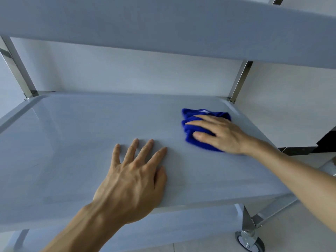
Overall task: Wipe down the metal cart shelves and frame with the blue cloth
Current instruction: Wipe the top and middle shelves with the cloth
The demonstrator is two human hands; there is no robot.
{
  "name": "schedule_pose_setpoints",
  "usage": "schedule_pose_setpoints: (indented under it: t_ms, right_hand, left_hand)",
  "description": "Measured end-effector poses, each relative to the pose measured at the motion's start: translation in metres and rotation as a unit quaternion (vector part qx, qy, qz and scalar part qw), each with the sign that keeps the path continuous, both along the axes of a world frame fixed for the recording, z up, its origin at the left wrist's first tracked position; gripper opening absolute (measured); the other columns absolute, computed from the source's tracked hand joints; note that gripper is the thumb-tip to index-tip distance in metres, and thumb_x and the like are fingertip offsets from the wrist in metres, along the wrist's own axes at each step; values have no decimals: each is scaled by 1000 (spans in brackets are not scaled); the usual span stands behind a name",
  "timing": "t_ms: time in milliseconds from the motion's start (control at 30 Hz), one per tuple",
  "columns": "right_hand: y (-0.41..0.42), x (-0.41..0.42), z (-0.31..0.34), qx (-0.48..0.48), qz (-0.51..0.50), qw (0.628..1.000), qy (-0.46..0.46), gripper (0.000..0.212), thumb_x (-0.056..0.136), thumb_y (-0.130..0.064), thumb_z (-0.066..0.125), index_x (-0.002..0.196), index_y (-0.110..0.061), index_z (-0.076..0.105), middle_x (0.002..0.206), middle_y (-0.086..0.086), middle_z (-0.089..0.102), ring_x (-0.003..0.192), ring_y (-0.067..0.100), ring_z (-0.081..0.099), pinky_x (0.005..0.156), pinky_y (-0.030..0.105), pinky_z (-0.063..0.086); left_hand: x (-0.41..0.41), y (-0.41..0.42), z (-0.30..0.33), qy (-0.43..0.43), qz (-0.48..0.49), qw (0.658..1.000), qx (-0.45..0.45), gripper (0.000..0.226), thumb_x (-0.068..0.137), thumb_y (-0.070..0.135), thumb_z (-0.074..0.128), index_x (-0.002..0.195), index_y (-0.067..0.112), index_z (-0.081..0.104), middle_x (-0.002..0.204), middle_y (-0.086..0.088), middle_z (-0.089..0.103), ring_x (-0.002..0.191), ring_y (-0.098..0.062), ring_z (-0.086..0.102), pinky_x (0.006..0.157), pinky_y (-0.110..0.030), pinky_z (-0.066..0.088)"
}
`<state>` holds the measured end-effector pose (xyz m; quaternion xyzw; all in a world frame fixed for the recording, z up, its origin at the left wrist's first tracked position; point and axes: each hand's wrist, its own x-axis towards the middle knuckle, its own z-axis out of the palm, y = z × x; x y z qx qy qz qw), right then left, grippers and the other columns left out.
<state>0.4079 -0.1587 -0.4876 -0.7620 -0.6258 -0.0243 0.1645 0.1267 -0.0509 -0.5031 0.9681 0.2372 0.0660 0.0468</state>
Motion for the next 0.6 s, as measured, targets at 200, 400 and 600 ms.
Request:
schedule_pose_setpoints:
  t_ms: [200,400,600]
  right_hand:
    - [27,77,6,-85,-298,950,28,50,92,-69,25,136,-51,41,151,-20,38,141,16,34,111,45,26]
    - [111,59,-1,-96,-368,922,72,59,86,-69,20,142,-50,32,159,-7,24,143,38,23,116,58,12]
    - [137,-17,-2,-117,-174,977,34,53,85,-74,24,134,-58,37,155,-18,28,144,28,26,117,53,14]
  left_hand:
    - [1,0,1,-8,-6,1000,12,64,92,47,11,150,32,35,158,-3,33,148,-32,25,115,-62,19]
    - [1,0,-2,-15,-7,1000,17,57,93,44,24,143,29,47,151,-6,46,141,-35,38,109,-64,30]
    - [0,1,1,-35,-18,999,-2,62,89,49,13,144,32,36,157,6,31,148,-26,21,117,-57,16]
